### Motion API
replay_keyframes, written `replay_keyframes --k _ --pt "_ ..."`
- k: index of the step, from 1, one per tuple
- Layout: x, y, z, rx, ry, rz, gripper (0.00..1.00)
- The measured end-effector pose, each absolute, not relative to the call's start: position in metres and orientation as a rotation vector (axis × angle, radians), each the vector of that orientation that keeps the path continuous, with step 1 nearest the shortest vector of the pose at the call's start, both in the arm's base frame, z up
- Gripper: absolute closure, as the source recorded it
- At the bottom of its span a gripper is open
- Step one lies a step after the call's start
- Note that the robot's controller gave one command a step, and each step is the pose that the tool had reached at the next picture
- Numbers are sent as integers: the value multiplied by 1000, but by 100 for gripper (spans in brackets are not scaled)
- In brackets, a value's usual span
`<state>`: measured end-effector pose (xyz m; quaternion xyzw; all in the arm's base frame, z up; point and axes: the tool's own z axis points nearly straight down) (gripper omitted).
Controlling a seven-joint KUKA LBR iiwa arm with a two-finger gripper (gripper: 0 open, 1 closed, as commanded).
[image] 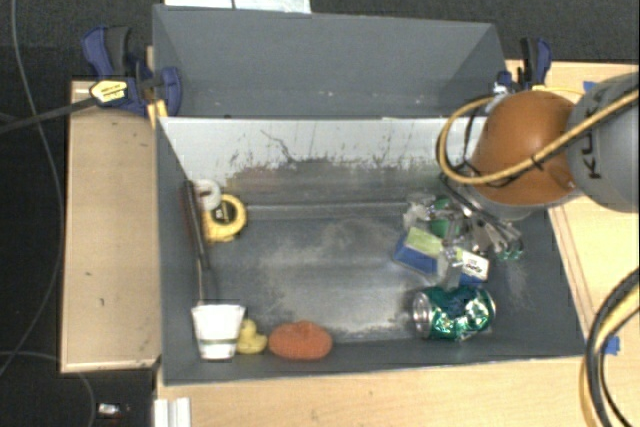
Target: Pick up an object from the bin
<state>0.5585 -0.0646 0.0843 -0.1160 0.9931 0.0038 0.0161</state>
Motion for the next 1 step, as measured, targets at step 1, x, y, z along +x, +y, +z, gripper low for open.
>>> replay_keyframes --k 1 --pt "544 -89 77 -172 3108 16 0"
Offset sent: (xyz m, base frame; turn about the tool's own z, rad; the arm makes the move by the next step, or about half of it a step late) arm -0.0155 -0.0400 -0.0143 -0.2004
